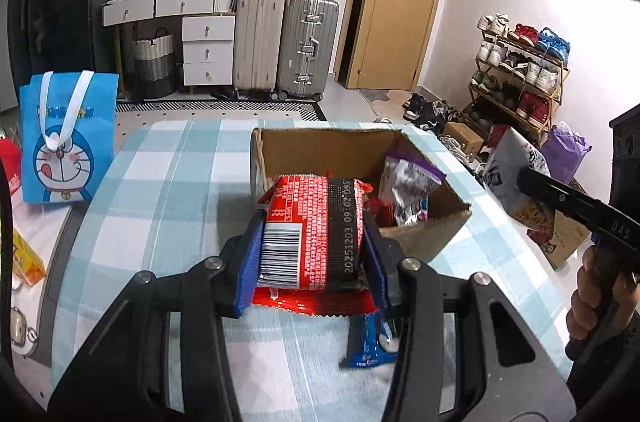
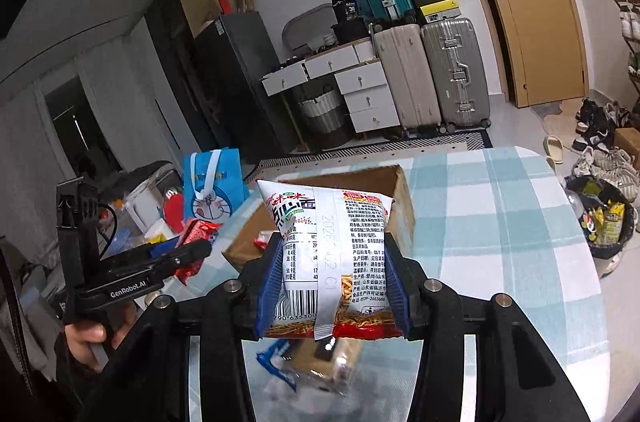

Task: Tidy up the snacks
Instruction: 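Lift both held packets and carry them over the cardboard box, then open both grippers to drop the packets into the box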

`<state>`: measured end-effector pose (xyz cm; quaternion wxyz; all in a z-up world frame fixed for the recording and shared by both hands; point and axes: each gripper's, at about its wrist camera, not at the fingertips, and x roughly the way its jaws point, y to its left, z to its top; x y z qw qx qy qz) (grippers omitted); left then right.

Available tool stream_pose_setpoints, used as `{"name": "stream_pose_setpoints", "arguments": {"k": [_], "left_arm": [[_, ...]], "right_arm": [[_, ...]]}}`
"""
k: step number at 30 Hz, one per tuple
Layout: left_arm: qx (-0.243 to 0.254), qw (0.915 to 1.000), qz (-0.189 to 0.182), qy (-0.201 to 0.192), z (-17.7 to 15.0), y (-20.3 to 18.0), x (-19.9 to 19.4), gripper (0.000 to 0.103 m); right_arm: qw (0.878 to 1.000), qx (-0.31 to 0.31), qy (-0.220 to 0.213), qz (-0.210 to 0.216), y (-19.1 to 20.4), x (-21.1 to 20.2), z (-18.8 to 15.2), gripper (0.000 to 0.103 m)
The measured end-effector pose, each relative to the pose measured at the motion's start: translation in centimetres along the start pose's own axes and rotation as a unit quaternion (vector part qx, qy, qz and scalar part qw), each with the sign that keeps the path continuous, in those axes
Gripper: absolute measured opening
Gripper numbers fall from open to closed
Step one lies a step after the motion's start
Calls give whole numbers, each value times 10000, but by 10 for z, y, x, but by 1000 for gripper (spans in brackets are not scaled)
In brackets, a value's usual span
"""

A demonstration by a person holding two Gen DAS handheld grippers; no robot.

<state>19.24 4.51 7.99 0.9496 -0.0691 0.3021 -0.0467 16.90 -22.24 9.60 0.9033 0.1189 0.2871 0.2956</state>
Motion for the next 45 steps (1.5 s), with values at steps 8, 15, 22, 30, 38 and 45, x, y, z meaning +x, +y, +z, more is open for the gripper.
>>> {"name": "stream_pose_setpoints", "arguments": {"k": [8, 15, 22, 30, 38, 45], "left_arm": [[3, 10000, 35, -37, 21, -5, 11, 42], [-6, 9999, 82, -73, 35, -7, 25, 42], [19, 9999, 123, -61, 44, -8, 40, 42], [64, 9998, 179, -67, 52, -12, 60, 42], [86, 9997, 243, 4, 56, -12, 84, 42], [60, 9996, 240, 155, 56, -13, 107, 42]], "right_arm": [[9997, 126, 10, 185, 10, 19, 16, 47], [9990, 182, 78, 396, 19, 41, 31, 47], [9973, 405, 100, 600, 17, 61, 44, 47], [9951, 660, 186, 717, 8, 89, 53, 47], [9923, 883, 258, 832, -1, 111, 61, 47], [9933, 869, 489, 582, -11, 138, 60, 47]]}}
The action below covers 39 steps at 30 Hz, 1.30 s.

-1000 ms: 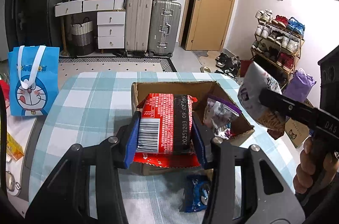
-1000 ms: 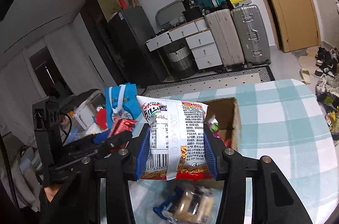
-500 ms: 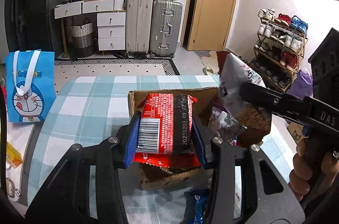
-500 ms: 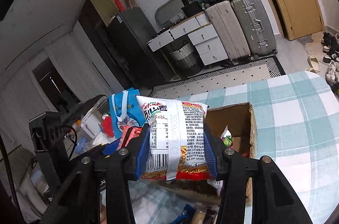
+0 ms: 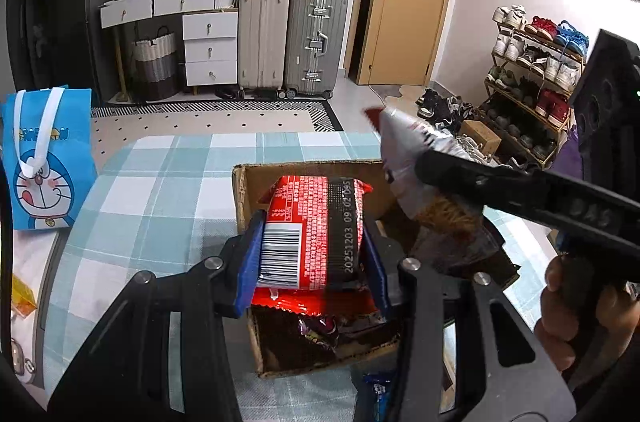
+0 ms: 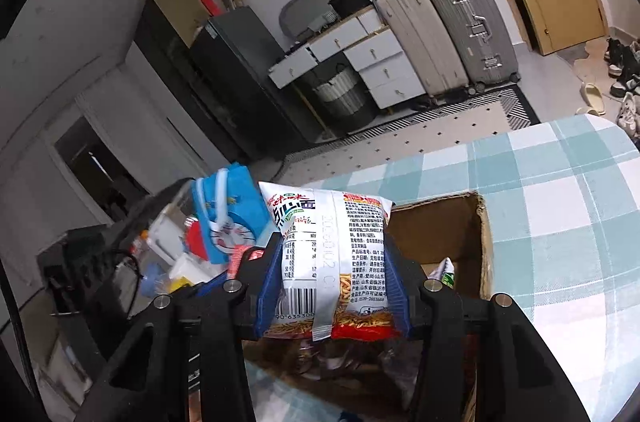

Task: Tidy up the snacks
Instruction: 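Open both grippers to drop the packets into the box, then move both tools back toward the blue packet and biscuit pack on the table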

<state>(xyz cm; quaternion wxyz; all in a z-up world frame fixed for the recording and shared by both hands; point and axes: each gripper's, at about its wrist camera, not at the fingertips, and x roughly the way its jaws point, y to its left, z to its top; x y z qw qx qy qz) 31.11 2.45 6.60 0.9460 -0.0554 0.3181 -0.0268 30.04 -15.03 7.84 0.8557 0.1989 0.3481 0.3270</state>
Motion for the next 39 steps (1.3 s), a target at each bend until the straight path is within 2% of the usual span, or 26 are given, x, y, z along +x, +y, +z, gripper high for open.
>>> {"name": "stream_pose_setpoints", "arguments": {"k": [4, 9, 11, 13, 15, 17, 19, 20, 24, 26, 28, 39], "left_arm": [[13, 10000, 7, 67, 0, 0, 10, 42], [-5, 9999, -4, 110, 3, 0, 20, 42], [63, 9999, -42, 154, 4, -2, 24, 42], [189, 9998, 36, 112, 3, -5, 24, 42], [322, 9994, 88, 82, 2, -8, 22, 43], [356, 9993, 46, 56, 2, -9, 19, 50], [342, 9994, 40, 5, -1, -8, 13, 76], [332, 9994, 60, -30, -2, -8, 9, 81], [298, 9995, -39, -68, -10, -5, -9, 84], [229, 9997, -61, -76, -17, -1, -18, 90], [175, 9998, -55, -89, -26, 2, -27, 103], [236, 9997, -68, -4, -90, 15, -70, 102]], "right_arm": [[9990, -80, 19, -429, -6, 10, -1, 47], [9968, -301, -42, -738, -5, 12, -1, 48], [9963, -268, -110, -804, -6, 11, 0, 52], [9971, -237, -243, -681, -8, 4, 1, 54], [9978, -268, -285, -533, -8, -5, 2, 67], [9970, -397, -344, -563, -6, -15, 2, 92], [9963, -535, -282, -607, -4, -23, 0, 99], [9957, -622, -210, -649, -4, -27, -2, 99], [9913, -952, -70, -906, -4, -41, -16, 102], [9891, -1073, -52, -1007, -4, -50, -25, 102], [9885, -1073, -51, -1059, -6, -58, -34, 102], [9887, -937, 323, -1123, -13, -74, -91, 102]]}}
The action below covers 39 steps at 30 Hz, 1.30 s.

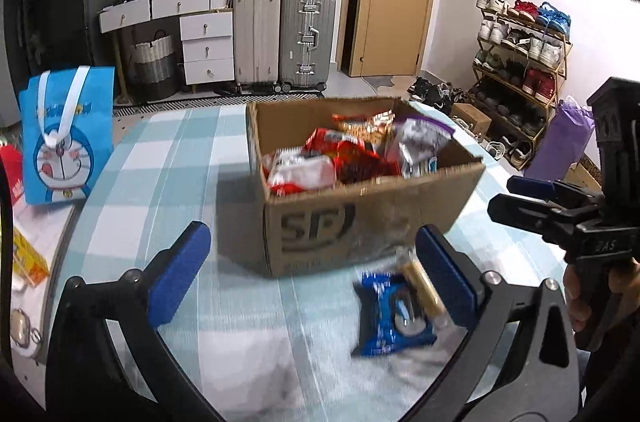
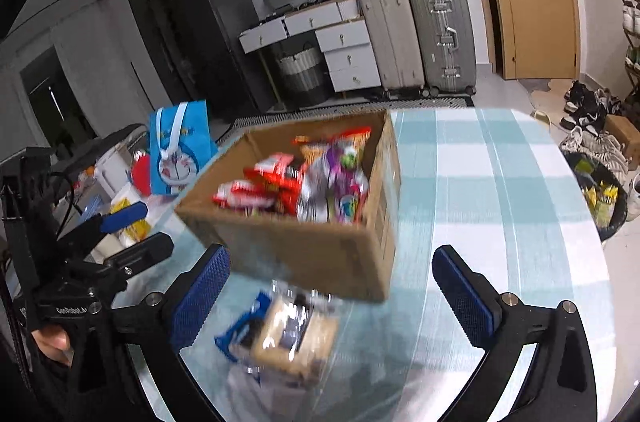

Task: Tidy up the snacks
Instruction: 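Move both tools back toward the blue packet and biscuit pack on the table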

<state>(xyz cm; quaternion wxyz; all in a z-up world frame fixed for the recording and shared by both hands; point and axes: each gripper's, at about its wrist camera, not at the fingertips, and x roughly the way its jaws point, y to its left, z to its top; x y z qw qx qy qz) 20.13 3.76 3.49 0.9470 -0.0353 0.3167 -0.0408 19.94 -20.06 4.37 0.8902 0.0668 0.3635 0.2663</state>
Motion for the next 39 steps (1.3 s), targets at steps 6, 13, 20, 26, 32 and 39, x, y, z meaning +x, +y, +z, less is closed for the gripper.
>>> {"name": "stream_pose_setpoints", "arguments": {"k": [6, 13, 20, 26, 32, 39], "left_arm": [[-119, 9998, 38, 166, -29, 5, -3, 102], [-92, 9994, 96, 311, -43, 6, 6, 102], [-113, 9994, 91, 319, -38, 3, 9, 102], [-116, 9995, 155, 239, -44, 3, 14, 102], [-28, 9999, 95, 125, -51, 1, 18, 102], [-249, 9992, 75, 313, -56, 9, 29, 102]], "right_arm": [[9994, 23, 317, -146, 1, 6, -27, 102], [9985, -28, 522, -129, 5, 16, -41, 102], [9980, 10, 598, -188, 5, 21, -43, 102], [9970, -55, 739, -204, 12, 34, -49, 102], [9964, -148, 823, -168, 17, 43, -55, 102], [9957, -20, 917, -150, 16, 53, -58, 102]]}}
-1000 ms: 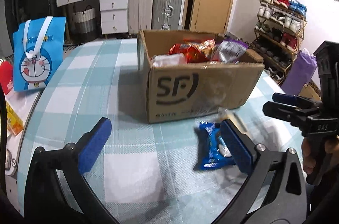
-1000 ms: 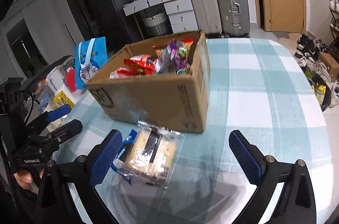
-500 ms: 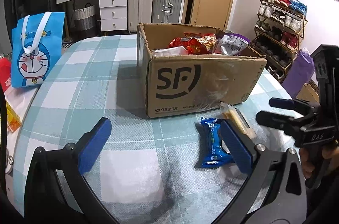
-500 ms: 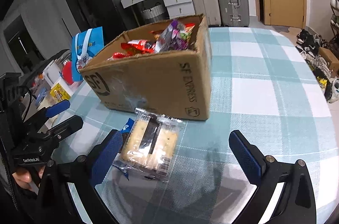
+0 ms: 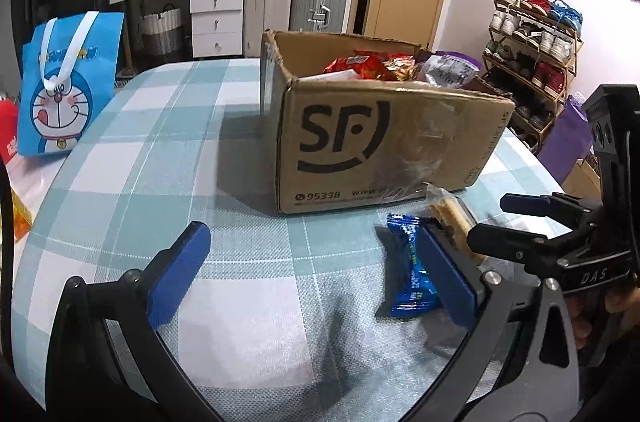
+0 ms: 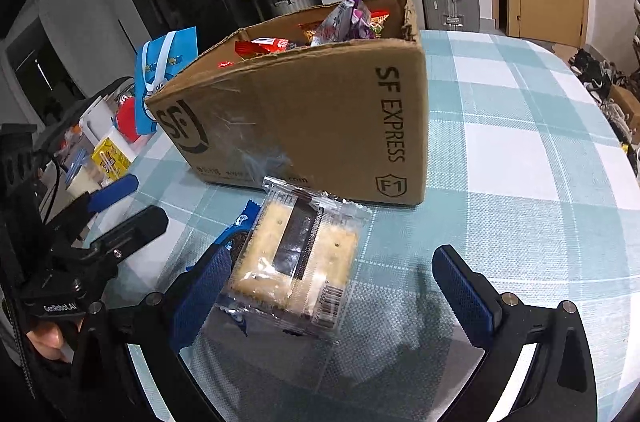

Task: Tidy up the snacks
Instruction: 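Move both tools back toward the blue packet and biscuit pack on the table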

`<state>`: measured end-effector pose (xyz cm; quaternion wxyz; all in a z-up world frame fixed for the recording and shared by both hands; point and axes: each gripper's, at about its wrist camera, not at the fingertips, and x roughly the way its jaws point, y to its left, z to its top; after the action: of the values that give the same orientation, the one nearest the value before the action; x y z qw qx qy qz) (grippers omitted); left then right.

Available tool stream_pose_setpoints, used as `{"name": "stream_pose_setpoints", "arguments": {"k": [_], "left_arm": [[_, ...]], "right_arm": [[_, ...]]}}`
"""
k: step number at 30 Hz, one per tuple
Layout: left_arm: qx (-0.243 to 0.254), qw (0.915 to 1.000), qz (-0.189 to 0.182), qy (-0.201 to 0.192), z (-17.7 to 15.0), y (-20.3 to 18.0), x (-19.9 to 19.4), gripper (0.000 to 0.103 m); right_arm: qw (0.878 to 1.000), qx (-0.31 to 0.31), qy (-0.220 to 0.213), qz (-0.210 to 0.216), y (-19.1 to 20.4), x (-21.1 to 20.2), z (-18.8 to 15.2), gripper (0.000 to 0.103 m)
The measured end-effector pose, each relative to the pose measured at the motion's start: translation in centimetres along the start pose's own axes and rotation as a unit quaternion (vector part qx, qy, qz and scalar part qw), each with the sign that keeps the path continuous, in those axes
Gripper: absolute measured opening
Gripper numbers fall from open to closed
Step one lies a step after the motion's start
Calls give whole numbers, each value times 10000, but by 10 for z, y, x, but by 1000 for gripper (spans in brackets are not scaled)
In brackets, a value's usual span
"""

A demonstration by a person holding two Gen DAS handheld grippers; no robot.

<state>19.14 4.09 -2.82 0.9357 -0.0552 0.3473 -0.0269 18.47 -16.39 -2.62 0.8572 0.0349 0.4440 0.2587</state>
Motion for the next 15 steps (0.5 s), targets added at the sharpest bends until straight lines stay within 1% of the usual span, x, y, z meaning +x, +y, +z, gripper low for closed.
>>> {"name": "stream_pose_setpoints", "arguments": {"k": [2, 5, 10, 11, 15], "left_arm": [[-17, 10000, 2, -8, 0, 2, 1, 102], [-5, 10000, 10, -19, -1, 2, 2, 102], [18, 10000, 13, 8, -1, 2, 4, 102], [19, 10000, -9, 28, -1, 2, 4, 102], [32, 10000, -58, 48, -2, 1, 6, 102]], "right_arm": [[9999, -51, 23, -111, 2, 4, 0, 102], [9987, -249, 20, -453, 7, 7, -1, 102], [9951, -401, 229, -872, 6, 15, -4, 102], [9946, -416, 215, -925, 6, 16, -5, 102], [9950, -433, 252, -867, 5, 18, -5, 102]]}}
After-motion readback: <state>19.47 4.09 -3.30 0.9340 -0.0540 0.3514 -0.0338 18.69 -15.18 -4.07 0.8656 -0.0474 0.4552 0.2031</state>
